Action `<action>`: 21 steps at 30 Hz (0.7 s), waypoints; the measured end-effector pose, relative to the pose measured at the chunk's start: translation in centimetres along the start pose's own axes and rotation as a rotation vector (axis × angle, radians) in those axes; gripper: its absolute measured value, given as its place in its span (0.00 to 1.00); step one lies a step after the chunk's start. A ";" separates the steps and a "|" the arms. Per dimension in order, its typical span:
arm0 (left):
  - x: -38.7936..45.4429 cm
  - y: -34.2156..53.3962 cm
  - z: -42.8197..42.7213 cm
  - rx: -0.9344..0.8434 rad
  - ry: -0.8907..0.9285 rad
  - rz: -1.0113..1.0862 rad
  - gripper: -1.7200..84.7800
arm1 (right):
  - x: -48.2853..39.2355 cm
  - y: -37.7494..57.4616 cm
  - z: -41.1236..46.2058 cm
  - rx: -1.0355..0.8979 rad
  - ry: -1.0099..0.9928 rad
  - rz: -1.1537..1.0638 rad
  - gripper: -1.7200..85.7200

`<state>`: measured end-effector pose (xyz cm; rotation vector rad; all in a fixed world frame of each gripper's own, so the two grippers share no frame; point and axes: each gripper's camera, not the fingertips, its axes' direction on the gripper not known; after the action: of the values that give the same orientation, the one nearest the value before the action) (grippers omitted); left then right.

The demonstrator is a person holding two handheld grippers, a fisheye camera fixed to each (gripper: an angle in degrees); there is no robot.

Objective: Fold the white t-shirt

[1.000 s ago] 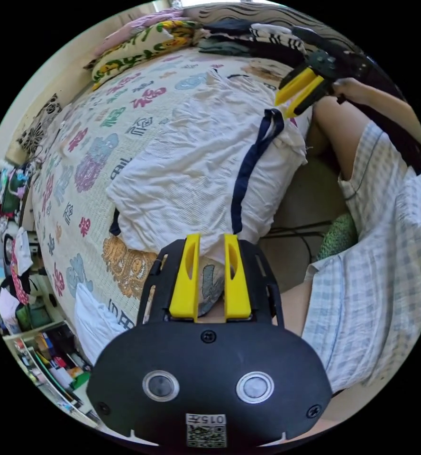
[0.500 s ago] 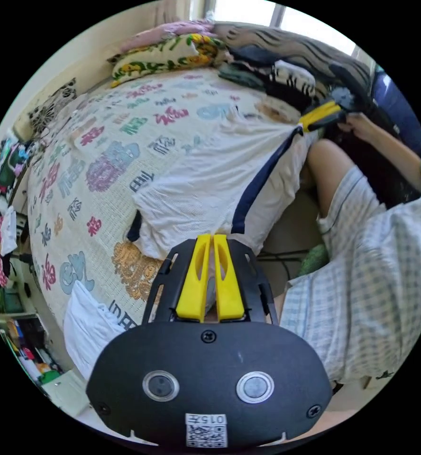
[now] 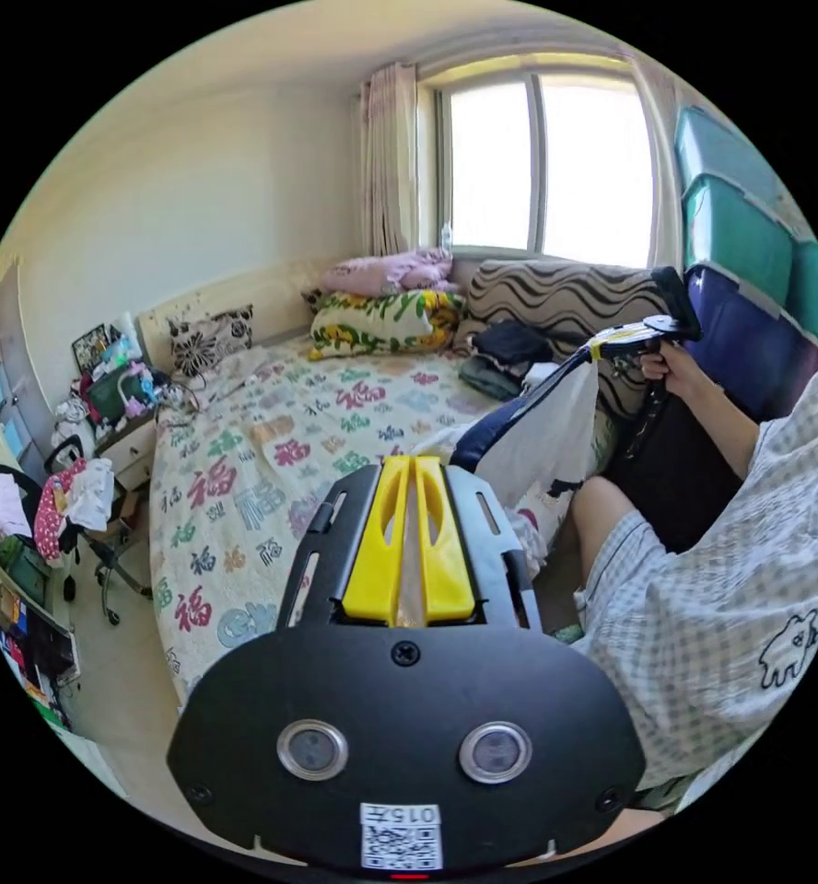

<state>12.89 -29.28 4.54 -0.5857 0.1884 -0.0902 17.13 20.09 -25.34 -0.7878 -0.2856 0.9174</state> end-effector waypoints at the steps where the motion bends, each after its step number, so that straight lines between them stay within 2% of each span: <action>1: 0.6 0.0 -1.6 0.025 -0.012 0.020 0.01 | -0.9 0.3 -1.4 0.031 0.017 -0.017 0.01; 8: 3.8 -0.8 -8.5 0.122 -0.112 0.167 0.02 | -4.8 1.2 -8.1 0.148 0.113 -0.109 0.01; 13: 3.8 -2.5 -10.0 0.164 -0.149 0.233 0.02 | -5.9 -0.2 -11.0 0.201 0.199 -0.172 0.01; 18: 1.1 -5.3 -7.4 0.163 -0.157 0.246 0.02 | -4.1 -3.6 -10.3 0.200 0.249 -0.192 0.01; 21: -2.0 -7.8 -3.0 0.109 -0.152 0.238 0.02 | -1.5 -6.8 -8.1 0.169 0.261 -0.187 0.01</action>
<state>10.09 -37.09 6.74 -0.4558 0.1040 0.1736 24.66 12.48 -25.92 -0.7024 -0.0503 0.6449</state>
